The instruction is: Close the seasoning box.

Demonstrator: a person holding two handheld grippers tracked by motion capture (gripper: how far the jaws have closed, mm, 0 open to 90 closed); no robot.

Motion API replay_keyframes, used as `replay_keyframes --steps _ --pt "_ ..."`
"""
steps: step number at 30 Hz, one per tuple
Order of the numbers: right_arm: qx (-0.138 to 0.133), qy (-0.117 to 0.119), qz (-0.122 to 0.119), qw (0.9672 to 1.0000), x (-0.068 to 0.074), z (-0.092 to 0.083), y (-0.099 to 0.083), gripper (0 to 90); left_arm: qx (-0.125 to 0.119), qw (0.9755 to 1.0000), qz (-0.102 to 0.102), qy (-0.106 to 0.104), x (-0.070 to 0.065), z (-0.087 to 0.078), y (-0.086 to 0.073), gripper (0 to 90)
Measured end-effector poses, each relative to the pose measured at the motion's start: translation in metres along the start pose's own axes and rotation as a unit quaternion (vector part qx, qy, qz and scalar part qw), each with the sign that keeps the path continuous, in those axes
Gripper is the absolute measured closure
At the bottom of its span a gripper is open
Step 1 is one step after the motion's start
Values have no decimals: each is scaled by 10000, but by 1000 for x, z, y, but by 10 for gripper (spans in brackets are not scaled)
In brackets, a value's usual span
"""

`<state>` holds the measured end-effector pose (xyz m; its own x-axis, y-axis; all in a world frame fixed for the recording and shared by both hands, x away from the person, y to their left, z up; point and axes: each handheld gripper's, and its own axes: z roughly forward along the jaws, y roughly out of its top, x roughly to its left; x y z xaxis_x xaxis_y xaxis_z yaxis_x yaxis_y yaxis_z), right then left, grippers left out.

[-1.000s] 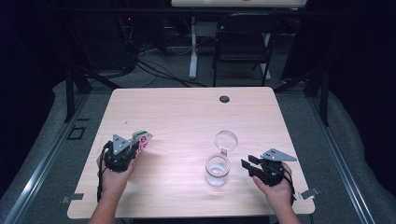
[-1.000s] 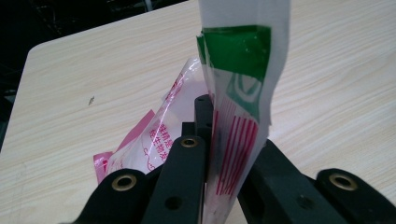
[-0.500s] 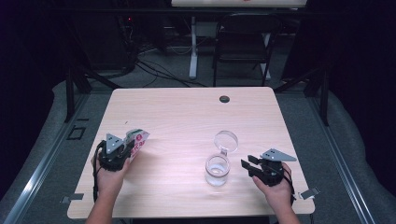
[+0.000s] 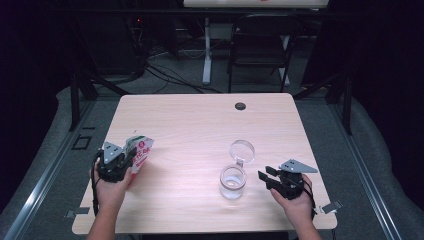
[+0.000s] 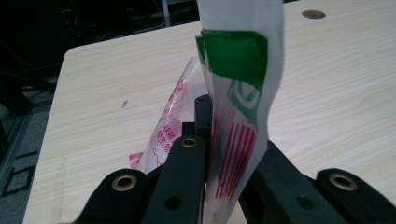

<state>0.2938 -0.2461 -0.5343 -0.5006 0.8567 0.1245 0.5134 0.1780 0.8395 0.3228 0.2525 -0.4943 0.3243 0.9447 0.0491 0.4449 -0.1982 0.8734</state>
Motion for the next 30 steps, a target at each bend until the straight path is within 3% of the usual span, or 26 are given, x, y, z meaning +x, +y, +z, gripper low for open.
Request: replay_keyframes --steps 11,21,30 --pt "8 -4 6 10000 0 0 0 612 -112 9997 -124 152 12 -9 4 900" --pt "-14 -50 10 10000 -1 -4 -3 612 -144 9992 -28 372 18 -15 12 900" --pt "-24 -162 56 9999 -4 -11 -7 612 -345 9979 -174 514 28 -21 18 900"
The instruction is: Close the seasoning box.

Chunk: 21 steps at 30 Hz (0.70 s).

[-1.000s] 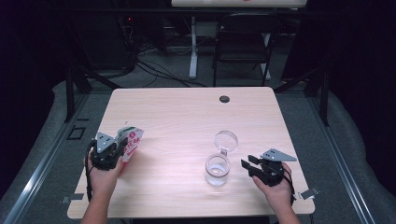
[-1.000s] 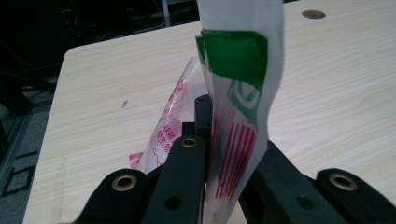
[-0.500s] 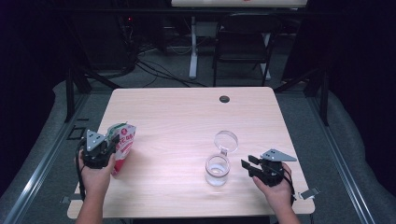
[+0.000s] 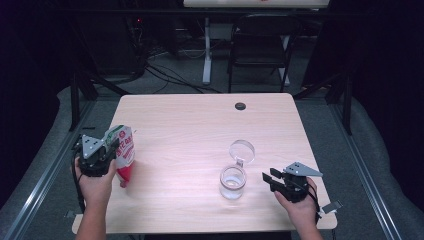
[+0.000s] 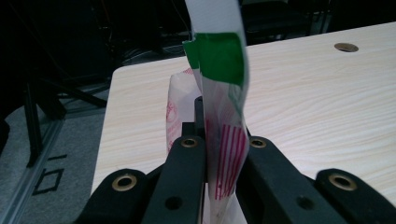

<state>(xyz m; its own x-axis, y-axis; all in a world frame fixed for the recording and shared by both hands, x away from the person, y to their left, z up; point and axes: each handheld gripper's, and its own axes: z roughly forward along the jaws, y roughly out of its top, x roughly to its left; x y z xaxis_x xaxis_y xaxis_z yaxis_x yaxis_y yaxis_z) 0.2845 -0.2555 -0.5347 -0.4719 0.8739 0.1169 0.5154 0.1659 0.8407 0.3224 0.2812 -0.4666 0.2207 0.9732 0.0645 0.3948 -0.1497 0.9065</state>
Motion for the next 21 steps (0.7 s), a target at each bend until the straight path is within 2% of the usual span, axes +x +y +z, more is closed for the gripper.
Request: replay_keyframes --steps 9,16,21 --pt "-12 -58 31 10000 -2 -5 -3 611 -160 9999 -35 -21 1 -9 12 900" --pt "-6 -75 21 10000 -2 -5 -3 611 -70 9997 87 -231 -9 -10 18 900" --pt "0 -68 4 10000 -2 -5 -3 610 20 9986 224 -475 -21 -9 21 900"
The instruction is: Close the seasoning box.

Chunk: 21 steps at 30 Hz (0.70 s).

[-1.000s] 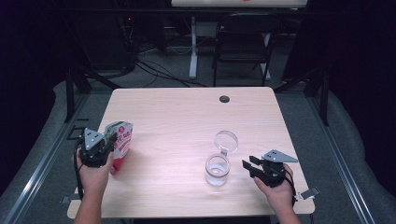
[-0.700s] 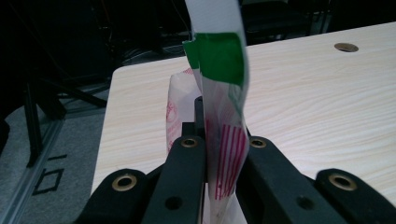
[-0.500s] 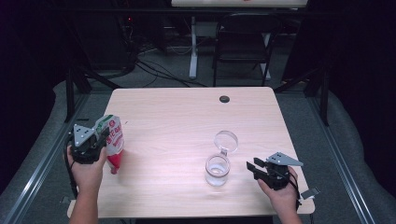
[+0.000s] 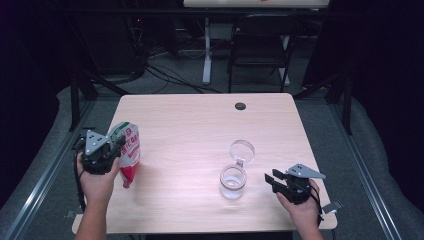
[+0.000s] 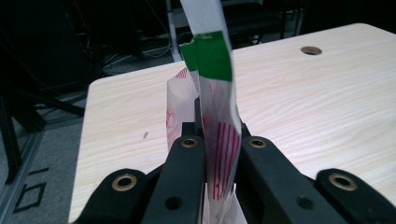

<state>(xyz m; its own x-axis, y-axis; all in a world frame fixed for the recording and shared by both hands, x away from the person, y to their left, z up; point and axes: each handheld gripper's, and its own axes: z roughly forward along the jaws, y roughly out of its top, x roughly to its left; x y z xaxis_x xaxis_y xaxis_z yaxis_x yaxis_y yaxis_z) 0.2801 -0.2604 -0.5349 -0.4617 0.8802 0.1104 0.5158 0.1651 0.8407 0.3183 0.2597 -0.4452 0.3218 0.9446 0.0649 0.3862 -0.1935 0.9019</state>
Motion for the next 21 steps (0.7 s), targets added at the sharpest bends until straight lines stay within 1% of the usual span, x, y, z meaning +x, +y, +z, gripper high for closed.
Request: replay_keyframes --steps 1,4,6,8,11,14,16,18,21 --pt "-5 -8 6 10000 0 0 0 610 13 10000 60 -52 -4 1 1 900" --pt "-12 -3 11 10000 -1 0 0 610 13 9997 151 -180 -12 3 2 900" --pt "-26 11 19 10000 0 0 0 610 19 9992 127 -369 -17 3 4 900" --pt "-26 13 17 10000 0 0 0 610 -14 9986 127 -514 -22 3 5 900" --pt "-14 1 11 10000 -1 0 0 610 -19 9973 230 -693 -33 3 8 900" --pt "-10 -1 8 10000 -1 0 0 610 -32 9952 324 -928 -44 4 10 900" --pt "-4 -2 11 10000 0 0 0 610 -14 9933 431 -1070 -52 6 11 900" --pt "-2 -6 9 10000 0 0 0 610 36 9913 577 -1183 -62 8 11 900" --pt "0 -6 8 10000 0 0 0 609 64 9888 696 -1322 -73 9 12 900"
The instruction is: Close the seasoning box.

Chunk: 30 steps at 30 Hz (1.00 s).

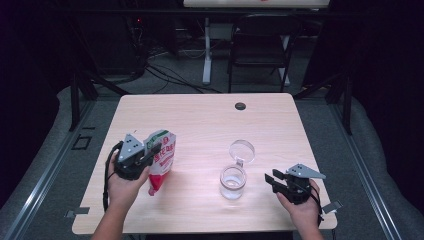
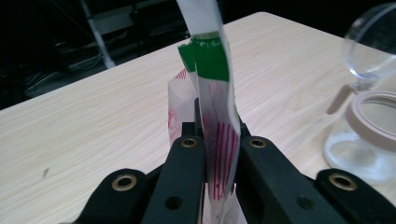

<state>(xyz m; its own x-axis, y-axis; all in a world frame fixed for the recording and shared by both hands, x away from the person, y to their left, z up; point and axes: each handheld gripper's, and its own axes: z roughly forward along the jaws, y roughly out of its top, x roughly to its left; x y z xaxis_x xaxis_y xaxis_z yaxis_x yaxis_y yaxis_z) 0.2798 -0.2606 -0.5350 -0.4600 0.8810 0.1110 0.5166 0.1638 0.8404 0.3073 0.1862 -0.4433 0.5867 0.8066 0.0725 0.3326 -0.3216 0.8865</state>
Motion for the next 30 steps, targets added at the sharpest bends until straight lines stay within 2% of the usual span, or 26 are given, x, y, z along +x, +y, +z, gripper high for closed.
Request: replay_keyframes --steps 6,16,21,25,30 --pt "-3 7 2 10000 0 0 0 610 33 9993 181 -324 -18 7 3 900" --pt "0 84 12 10000 -1 1 0 603 -146 9953 106 -950 -37 13 5 900" --pt "-69 127 -70 9999 0 -1 2 592 -60 9931 252 -1140 -47 19 2 900" --pt "-298 128 -185 9993 3 -5 6 570 -44 9917 341 -1237 -53 21 1 900" --pt "-425 237 -338 9982 10 -15 16 549 21 9899 426 -1349 -58 23 -2 900"
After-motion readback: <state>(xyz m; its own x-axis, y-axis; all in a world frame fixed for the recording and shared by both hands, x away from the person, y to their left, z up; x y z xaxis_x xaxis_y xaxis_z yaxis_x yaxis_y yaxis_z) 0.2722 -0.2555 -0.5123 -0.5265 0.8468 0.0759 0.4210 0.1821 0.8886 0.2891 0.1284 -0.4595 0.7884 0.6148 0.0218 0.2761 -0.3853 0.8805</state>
